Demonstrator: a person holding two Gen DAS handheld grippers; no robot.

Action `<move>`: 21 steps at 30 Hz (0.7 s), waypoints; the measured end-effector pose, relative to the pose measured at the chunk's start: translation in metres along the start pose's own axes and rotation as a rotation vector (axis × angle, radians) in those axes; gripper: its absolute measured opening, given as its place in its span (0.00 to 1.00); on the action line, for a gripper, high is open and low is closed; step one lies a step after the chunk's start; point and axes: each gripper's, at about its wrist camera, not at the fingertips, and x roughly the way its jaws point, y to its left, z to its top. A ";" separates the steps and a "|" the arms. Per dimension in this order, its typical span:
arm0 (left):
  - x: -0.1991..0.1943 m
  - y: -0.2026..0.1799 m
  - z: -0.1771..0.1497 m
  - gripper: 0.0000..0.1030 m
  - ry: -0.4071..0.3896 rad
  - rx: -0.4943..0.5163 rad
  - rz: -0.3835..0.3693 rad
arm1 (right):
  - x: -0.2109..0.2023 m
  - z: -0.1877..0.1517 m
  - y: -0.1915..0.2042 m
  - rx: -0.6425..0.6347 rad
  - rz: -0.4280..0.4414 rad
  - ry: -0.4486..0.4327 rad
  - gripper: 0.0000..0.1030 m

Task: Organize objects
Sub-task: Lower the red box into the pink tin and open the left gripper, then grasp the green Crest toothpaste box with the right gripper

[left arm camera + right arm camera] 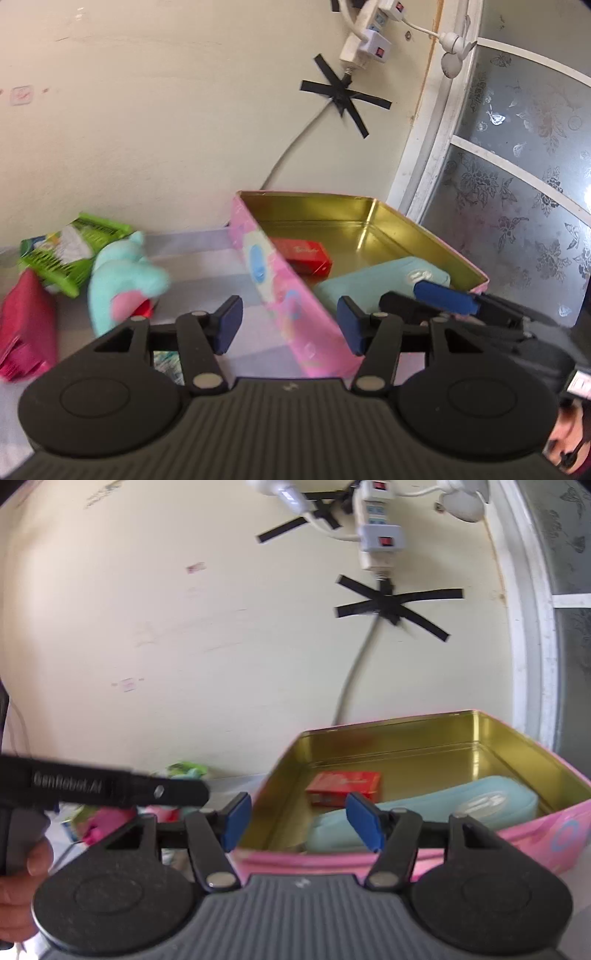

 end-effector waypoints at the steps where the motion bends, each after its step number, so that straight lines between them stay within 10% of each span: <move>1: -0.011 0.013 -0.009 0.57 0.003 -0.009 0.029 | -0.001 -0.001 0.009 -0.017 0.020 0.005 0.57; 15: -0.099 0.222 -0.050 0.57 -0.160 -0.363 0.838 | 0.126 0.013 0.215 -0.143 0.430 0.287 0.57; 21: -0.113 0.247 -0.042 0.57 -0.168 -0.431 0.881 | 0.193 -0.017 0.306 -0.274 0.381 0.382 0.61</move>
